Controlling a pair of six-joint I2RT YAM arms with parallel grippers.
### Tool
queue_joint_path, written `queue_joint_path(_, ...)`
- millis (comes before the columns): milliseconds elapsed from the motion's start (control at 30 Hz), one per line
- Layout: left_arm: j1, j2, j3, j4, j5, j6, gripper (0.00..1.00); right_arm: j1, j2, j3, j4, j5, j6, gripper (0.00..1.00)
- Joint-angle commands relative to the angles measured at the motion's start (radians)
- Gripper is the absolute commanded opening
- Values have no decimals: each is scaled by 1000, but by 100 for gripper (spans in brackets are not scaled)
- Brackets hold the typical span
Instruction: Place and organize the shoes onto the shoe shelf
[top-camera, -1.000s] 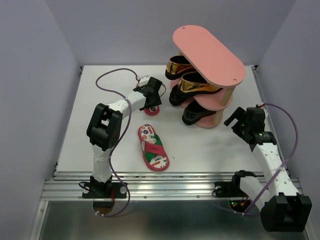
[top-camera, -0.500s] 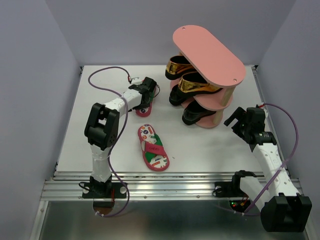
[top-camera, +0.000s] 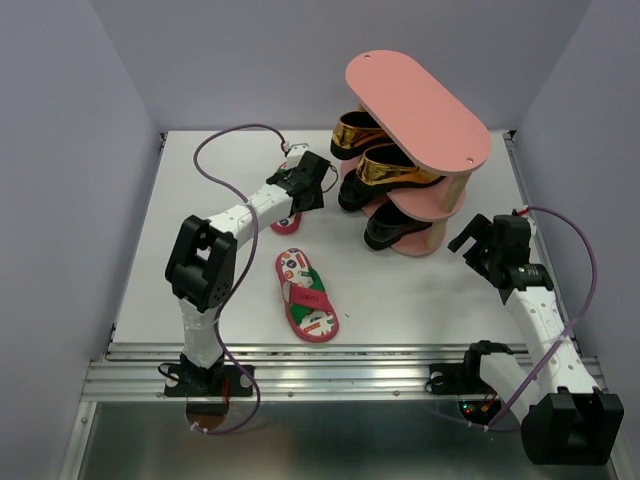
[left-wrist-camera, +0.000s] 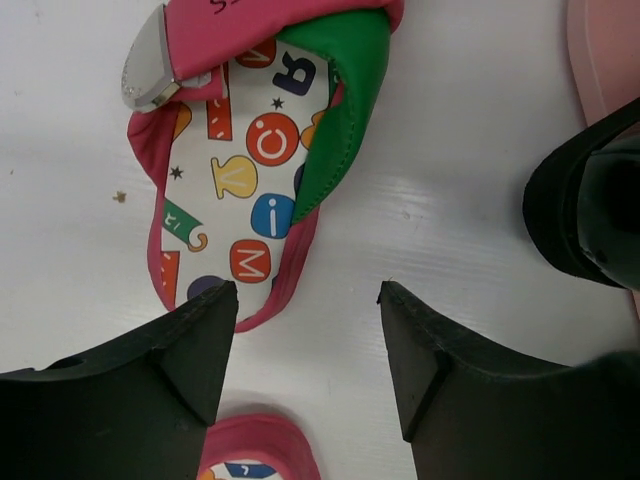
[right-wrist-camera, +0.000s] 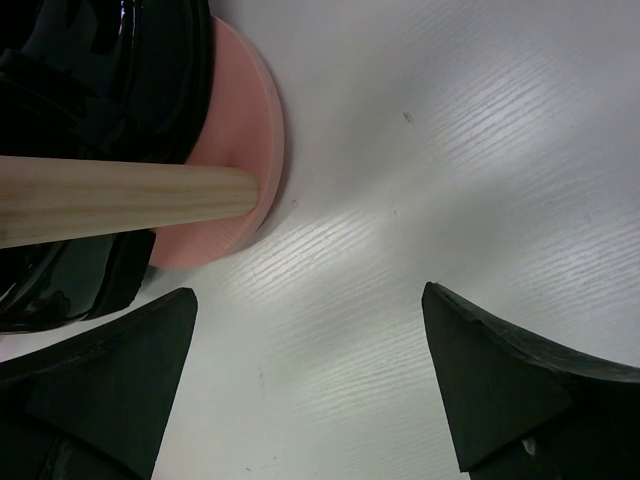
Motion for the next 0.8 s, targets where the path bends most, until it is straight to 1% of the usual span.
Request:
queue_joint_path(0, 18, 15, -3, 103, -9, 91, 69, -2, -13, -2, 23, 0, -10, 100)
queue_joint_path(133, 30, 49, 22, 154, -18, 130, 69, -2, -16, 1, 22, 3, -10, 100)
queue_joint_path(333, 53, 88, 17, 253, 39, 174, 68, -2, -20, 4, 15, 6, -10, 100)
queue_joint_path(467, 61, 124, 35, 283, 68, 185, 67, -2, -20, 9, 12, 6, -10, 100)
queue_joint_path(567, 67, 148, 43, 303, 71, 182, 59, -2, -22, 10, 11, 11, -10, 100)
queue_joint_path(633, 73, 161, 46, 312, 72, 177, 55, -2, -20, 12, 11, 9, -10, 100)
queue_joint_path(767, 88, 179, 40, 326, 71, 163, 53, -2, -20, 18, 6, 9, -13, 100)
